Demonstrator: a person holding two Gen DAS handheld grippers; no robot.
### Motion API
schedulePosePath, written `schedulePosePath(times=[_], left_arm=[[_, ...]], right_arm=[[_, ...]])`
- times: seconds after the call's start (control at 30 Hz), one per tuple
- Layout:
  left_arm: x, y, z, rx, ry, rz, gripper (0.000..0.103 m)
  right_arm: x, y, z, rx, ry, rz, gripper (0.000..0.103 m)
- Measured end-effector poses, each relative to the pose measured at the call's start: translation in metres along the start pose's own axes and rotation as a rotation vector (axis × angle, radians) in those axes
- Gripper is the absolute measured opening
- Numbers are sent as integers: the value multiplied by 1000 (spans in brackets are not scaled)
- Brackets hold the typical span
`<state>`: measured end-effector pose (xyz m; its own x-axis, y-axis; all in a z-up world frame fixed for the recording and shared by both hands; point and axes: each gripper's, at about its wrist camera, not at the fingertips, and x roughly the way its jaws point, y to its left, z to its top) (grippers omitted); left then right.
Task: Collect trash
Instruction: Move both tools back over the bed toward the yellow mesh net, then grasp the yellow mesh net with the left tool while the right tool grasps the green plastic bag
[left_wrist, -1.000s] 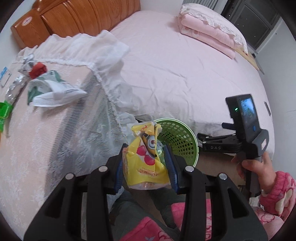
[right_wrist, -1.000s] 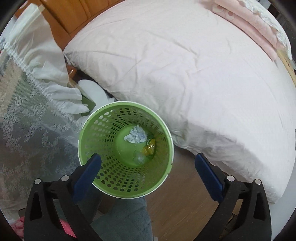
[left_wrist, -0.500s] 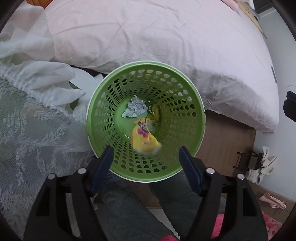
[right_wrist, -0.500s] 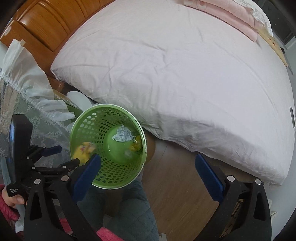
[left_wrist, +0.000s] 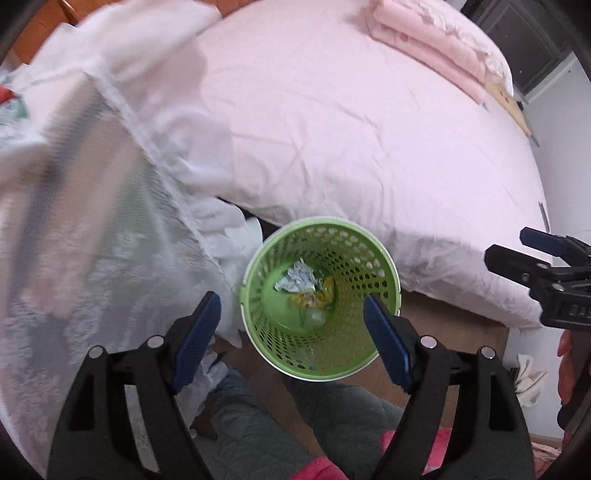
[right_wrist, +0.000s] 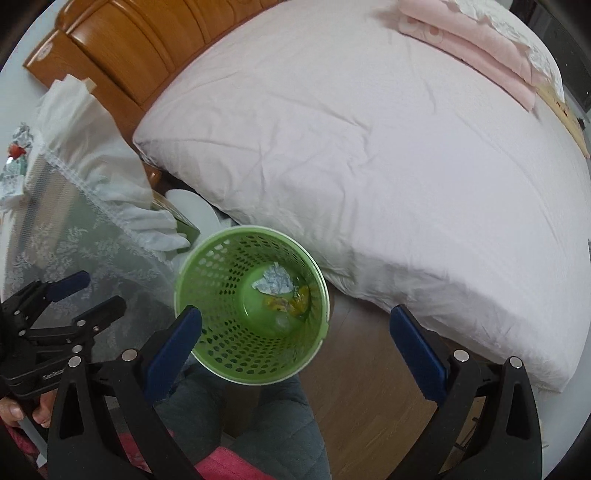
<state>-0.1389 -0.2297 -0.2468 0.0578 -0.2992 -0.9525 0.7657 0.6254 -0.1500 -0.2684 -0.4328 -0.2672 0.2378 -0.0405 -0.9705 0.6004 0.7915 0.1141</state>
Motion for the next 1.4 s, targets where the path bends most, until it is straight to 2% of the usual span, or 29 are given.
schedulePosePath(times=[0.03, 0.13, 0.17, 0.23, 0.37, 0.5, 0.83, 1.03, 1.17, 1.4], left_arm=[[-21, 7, 3, -15, -42, 13, 86], [-91, 35, 6, -68, -192, 75, 91], [-111, 44, 7, -84, -230, 98, 96], [-149, 63, 5, -128, -311, 148, 95], [-197, 101, -1, -216, -406, 227, 95], [-222, 140, -13, -285, -453, 276, 95], [-231, 219, -39, -434, -451, 361, 95], [-213, 301, -47, -540, -390, 417, 95], [-191, 352, -39, -562, -356, 438, 95], [-141, 408, -14, -559, -290, 361, 96]], right_arm=[[-10, 9, 7, -19, -26, 12, 101], [-49, 45, 29, -95, -128, 64, 101], [-63, 58, 35, -123, -164, 82, 101], [-82, 79, 46, -172, -219, 112, 101], [-116, 129, 61, -282, -311, 185, 101], [-131, 170, 68, -372, -355, 235, 101], [-134, 259, 65, -539, -322, 295, 101], [-121, 310, 63, -597, -264, 333, 101], [-106, 346, 65, -601, -221, 349, 101], [-83, 394, 62, -601, -163, 331, 101]])
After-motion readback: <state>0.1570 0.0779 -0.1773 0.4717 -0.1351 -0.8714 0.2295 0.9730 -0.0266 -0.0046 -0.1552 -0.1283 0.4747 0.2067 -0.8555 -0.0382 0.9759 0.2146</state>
